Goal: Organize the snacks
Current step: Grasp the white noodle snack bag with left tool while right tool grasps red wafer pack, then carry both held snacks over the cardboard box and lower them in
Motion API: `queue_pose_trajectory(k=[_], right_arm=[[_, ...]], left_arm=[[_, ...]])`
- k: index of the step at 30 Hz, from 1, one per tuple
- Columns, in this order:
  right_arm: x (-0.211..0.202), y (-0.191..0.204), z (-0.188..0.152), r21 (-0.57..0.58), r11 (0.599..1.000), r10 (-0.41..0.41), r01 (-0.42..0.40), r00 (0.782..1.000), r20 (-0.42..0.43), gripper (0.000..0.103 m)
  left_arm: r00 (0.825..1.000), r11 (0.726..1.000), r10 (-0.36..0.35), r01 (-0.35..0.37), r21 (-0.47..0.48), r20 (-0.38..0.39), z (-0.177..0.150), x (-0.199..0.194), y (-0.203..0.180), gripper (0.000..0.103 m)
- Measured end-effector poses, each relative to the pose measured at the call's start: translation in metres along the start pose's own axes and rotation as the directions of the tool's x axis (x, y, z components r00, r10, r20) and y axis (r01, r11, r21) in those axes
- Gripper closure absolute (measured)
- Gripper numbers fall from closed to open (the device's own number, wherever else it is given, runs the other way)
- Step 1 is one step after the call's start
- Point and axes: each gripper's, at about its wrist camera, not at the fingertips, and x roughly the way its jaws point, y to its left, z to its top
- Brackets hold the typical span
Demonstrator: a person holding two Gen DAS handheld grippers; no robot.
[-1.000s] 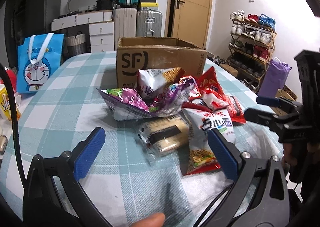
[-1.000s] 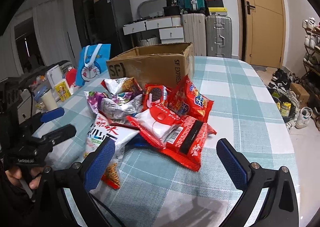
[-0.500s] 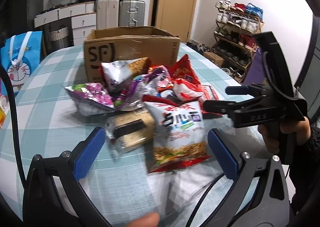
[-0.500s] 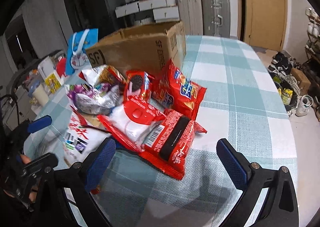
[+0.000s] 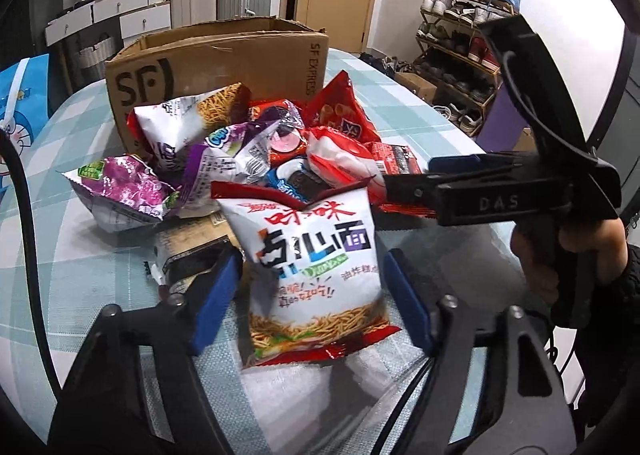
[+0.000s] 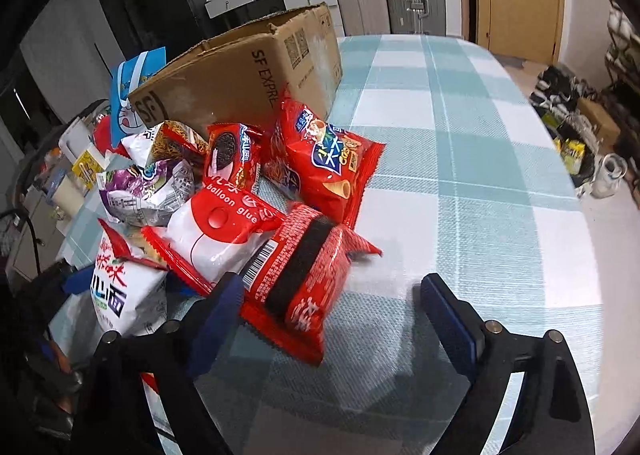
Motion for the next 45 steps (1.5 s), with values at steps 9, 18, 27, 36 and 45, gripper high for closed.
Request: queue_pose_trajectory(k=[9, 18, 27, 36, 45], right_arm=[[0.01, 0.007, 0.011, -0.01, 1.0, -0.016, 0.016, 1.0, -0.003, 0.019], [0.008, 0.006, 0.012, 0.002, 1.0, -0.017, 0.017, 1.0, 0.011, 0.047], [-0.008, 0.002, -0.003, 0.013, 1.0, -0.013, 0.012, 0.999, 0.045, 0.063], [-0.028, 0.002, -0.017, -0.001, 0.999, -0.042, 0.042, 0.995, 0.094, 0.065], [-0.048, 0.019, -0.021, -0.054, 0.996, -0.057, 0.065, 0.989, 0.139, 0.065]], left_arm=[[1.0, 1.0, -0.007, 0.007, -0.008, -0.021, 0.004, 0.008, 0.0, 0.048], [1.0, 1.0, -0.022, 0.022, -0.019, -0.018, 0.0, -0.001, 0.003, 0.052], [1.0, 0.999, -0.029, 0.029, -0.046, 0.005, -0.001, -0.014, 0.011, 0.055], [0.999, 0.998, -0.027, 0.029, -0.053, 0.028, -0.003, -0.023, 0.017, 0.06], [0.997, 0.996, -0.031, 0.037, -0.079, 0.078, -0.002, -0.046, 0.028, 0.06]])
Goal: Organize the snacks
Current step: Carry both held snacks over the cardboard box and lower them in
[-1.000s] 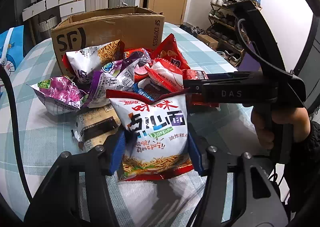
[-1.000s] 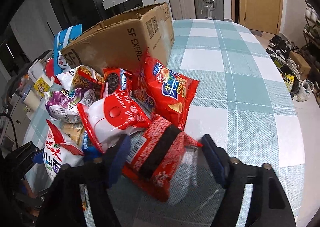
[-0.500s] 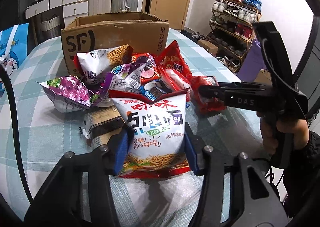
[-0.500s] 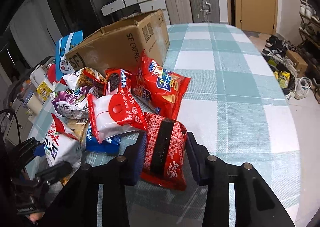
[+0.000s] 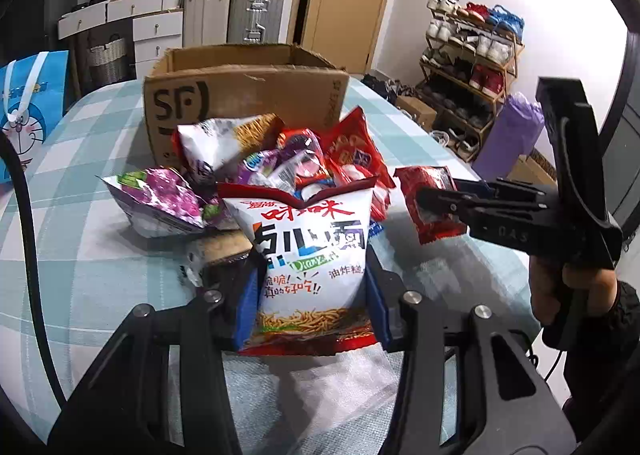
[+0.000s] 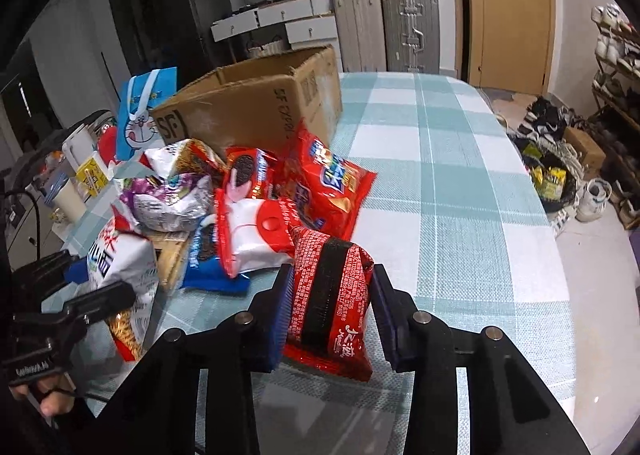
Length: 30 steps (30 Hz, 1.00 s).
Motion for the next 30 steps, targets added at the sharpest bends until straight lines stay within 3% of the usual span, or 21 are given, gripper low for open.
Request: queue_pose_trajectory(k=[6, 11, 30], right_arm=[[-0.017, 0.014, 0.008, -0.008, 0.999, 0.047, -0.047, 0.997, 0.055, 0.065], [-0.034, 0.029, 0.027, -0.047, 0.997, 0.069, -0.065, 0.993, 0.098, 0.065], [-0.06, 0.049, 0.081, -0.058, 0.991, 0.132, -0.122, 0.966, 0.223, 0.065]], left_arm=[[1.0, 0.999, -0.01, 0.01, -0.047, 0.017, 0.011, -0.011, 0.015, 0.06], [0.997, 0.998, -0.001, 0.005, -0.065, 0.073, 0.031, -0.023, 0.021, 0.06], [0.991, 0.998, 0.039, -0.033, -0.046, 0.131, 0.096, -0.042, 0.035, 0.06]])
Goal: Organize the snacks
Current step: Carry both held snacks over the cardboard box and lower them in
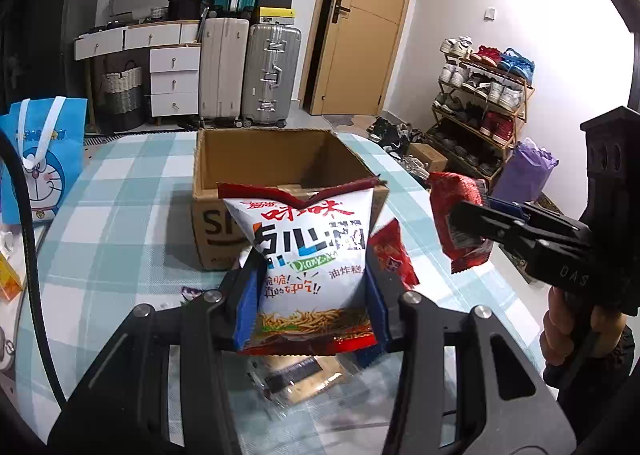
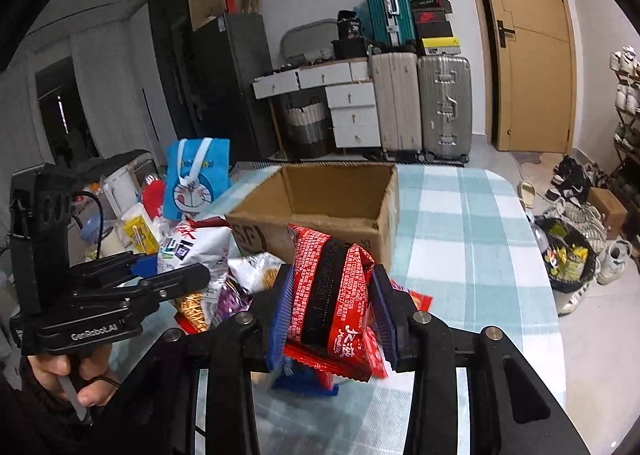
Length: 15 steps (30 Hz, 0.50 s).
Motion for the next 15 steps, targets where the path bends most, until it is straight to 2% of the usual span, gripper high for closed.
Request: queue_pose_trajectory(k=[9, 15], right_arm=[[0.018, -0.016, 0.02, 0.061, 0.998, 0.017, -0.018, 1.0, 0.026, 0.065], [0.036, -0.015, 0.035, 0.052, 0.998, 0.026, -0.027, 0.999, 0.025, 0.065]], left_arm=[[1.0, 0.999, 0.028, -0.028, -0.029, 0.012, 0.033, 0.002, 0.022, 0.06], [0.998, 0.997, 0.063, -0.063, -0.052, 0.004, 0.05, 0.016, 0.039, 0.06]])
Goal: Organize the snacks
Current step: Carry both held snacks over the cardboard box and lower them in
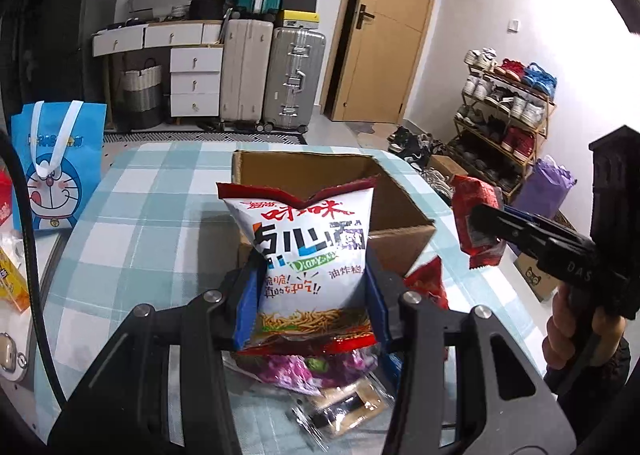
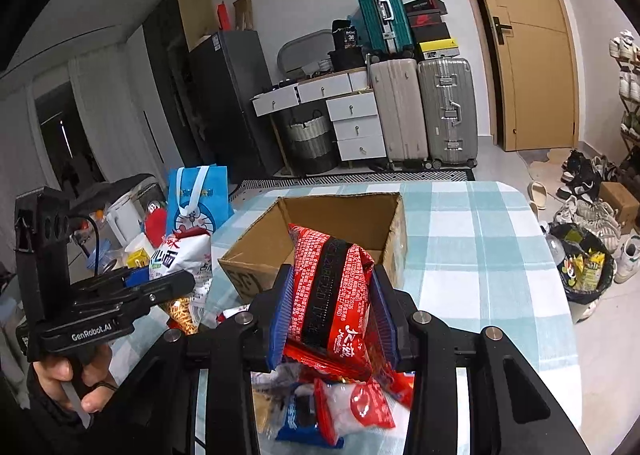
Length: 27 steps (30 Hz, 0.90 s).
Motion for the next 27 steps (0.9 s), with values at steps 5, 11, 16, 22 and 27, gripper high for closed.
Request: queue_pose_trajectory(k=[5, 11, 16, 22, 27], right_arm=[[0.015, 0.005, 0.008, -0.018, 1.0, 0.013, -0.013, 1.0, -0.004, 0.065], [0.036, 0.005, 0.018, -0.017, 1.0, 0.02, -0.02, 1.0, -0.018, 0.065], [0.052, 0.002, 0.022, -0.01, 1.0, 0.015, -0.015, 1.0, -0.027, 0.065], [0.071, 0.003, 0.026, -0.03, 1.0, -0.007, 0.006, 0.999, -0.046, 0.065], [0.087, 0.005, 0.027, -0.051, 0.998, -0.037, 0.033, 0.997, -0.066, 0.065]], left_arm=[[1.0, 1.0, 0.022, -0.022, -0.003, -0.013, 0.01, 0.017, 0.005, 0.06], [0.998, 0.999, 0.054, -0.054, 0.009, -0.024, 0.023, 0.042, 0.004, 0.06], [0.998, 0.999, 0.048, -0.047, 0.017, -0.029, 0.031, 0.061, 0.001, 0.06], [0.998, 0.998, 0.046, -0.045, 0.042, -0.031, 0.047, 0.08, -0.007, 0.06], [0.998, 0.998, 0.048, -0.046, 0.049, -0.038, 0.058, 0.097, -0.007, 0.06]])
